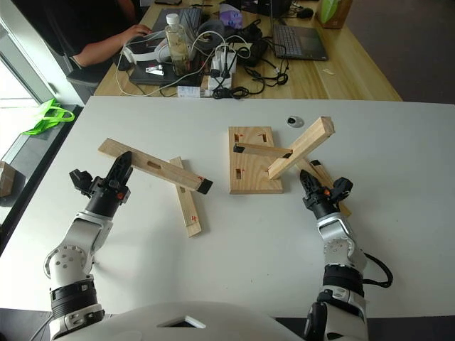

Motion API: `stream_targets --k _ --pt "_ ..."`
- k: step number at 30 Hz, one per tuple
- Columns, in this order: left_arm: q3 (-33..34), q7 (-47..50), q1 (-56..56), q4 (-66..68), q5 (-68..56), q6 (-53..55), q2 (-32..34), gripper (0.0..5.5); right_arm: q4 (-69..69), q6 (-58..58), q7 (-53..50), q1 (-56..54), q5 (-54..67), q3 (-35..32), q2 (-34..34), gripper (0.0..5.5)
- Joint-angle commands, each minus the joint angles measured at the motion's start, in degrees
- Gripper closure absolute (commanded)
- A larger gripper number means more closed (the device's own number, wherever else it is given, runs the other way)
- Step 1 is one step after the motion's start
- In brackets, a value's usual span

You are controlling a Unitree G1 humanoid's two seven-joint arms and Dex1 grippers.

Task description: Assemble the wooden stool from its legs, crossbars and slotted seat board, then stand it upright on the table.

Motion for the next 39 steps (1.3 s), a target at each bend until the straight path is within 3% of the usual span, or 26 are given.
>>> stream_targets --k 1,3,8,14,19,26,28,39 --pt "0.9 2.8 -3.2 -1.7 -0.3 -1.9 -0.3 4.21 -3.2 -3.8 -4.0 -1.8 -5.7 3.6 1.9 4.49" --pt "1.2 4.6 -4.6 -2.3 0.2 -3.3 -0.5 4.21 -3.9 -6.8 -5.9 -2.0 -9.7 5.6 2.3 4.49" --pt "2.5 8.1 -7.4 -3.2 -1.3 -5.1 -0.6 4.21 -2.6 -26.6 -11.1 -1.2 -25.1 10.8 3.0 4.49" --pt "1.9 9.4 -7.3 -4.7 -0.5 -5.2 -0.4 4.21 1.2 -35.5 -18.0 0.1 -31.5 10.1 2.9 4.49" --pt "1.1 9.8 -7.4 -5.4 0.6 -5.1 -0.2 4.1 3.4 -36.2 -16.9 0.7 -30.2 9.9 2.7 5.31" --pt "0.1 10.8 -8.2 -6.1 1.6 -5.6 -0.5 4.1 4.7 -35.3 -15.2 0.8 -29.6 11.2 3.2 5.31" --pt "-0.3 10.7 -8.0 -5.9 2.5 -6.0 -0.6 3.76 4.6 -35.3 -15.1 1.0 -29.7 11.6 3.4 5.33" --pt "-4.3 11.7 -7.4 -7.9 8.8 -6.7 -0.7 3.76 4.1 -33.5 -13.9 1.1 -29.1 12.5 3.5 5.33"
